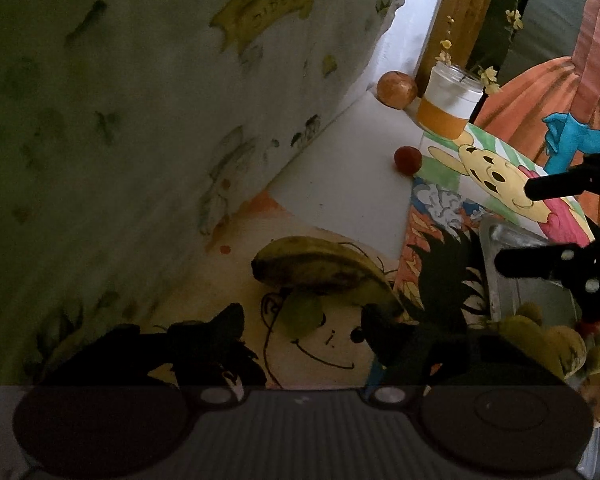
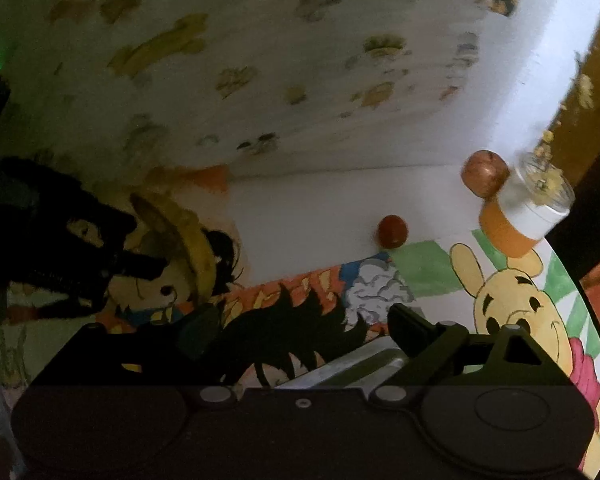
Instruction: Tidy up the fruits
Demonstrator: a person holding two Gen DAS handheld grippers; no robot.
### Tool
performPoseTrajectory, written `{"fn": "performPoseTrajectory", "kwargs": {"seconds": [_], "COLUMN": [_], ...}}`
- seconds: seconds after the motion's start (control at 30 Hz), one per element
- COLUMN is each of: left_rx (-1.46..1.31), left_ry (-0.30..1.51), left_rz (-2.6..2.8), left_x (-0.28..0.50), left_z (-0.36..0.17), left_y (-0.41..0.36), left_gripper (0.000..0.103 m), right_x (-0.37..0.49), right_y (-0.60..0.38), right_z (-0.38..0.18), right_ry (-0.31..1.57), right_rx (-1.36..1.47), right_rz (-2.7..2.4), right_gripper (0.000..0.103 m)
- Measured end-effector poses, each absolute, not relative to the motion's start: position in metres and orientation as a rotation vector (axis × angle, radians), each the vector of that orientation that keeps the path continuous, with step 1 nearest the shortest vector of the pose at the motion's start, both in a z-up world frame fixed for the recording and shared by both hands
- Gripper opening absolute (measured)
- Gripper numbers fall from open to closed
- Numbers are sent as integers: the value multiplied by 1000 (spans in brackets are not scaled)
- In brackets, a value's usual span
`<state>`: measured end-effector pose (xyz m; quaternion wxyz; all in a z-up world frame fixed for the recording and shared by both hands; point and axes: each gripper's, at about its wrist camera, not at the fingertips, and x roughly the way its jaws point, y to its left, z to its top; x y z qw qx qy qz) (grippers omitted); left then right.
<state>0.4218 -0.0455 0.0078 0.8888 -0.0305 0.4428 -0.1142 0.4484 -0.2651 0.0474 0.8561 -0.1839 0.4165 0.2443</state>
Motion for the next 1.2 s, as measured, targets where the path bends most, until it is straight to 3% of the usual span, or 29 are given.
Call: {"fn": "performPoseTrajectory", "kwargs": {"seconds": [0.33,0.4,0.57,0.93,1.2], "left_rx": [-63,-60,-66,-70,-76], "left_ry": [936,938,945,964,970], "left_rz": [-259,-259,-277,-263,-257], "left_x": [431,433,434,431,430], "left_z": [1,1,1,2,2], "left_y": [-43,-44,-43,-41,-39], "left_gripper": [46,35,24,24,24], "right_x": [448,448,449,462,466], "right_y": [-255,-253,-244,-215,-193], "right_z": [36,34,28,15,4], "right_ry": [900,901,910,924,907], "right_rx": [-405,-414,-435,-484,-578], "right_rz": [544,555,590,688,760], "right_gripper": [90,89,88,81,65]}}
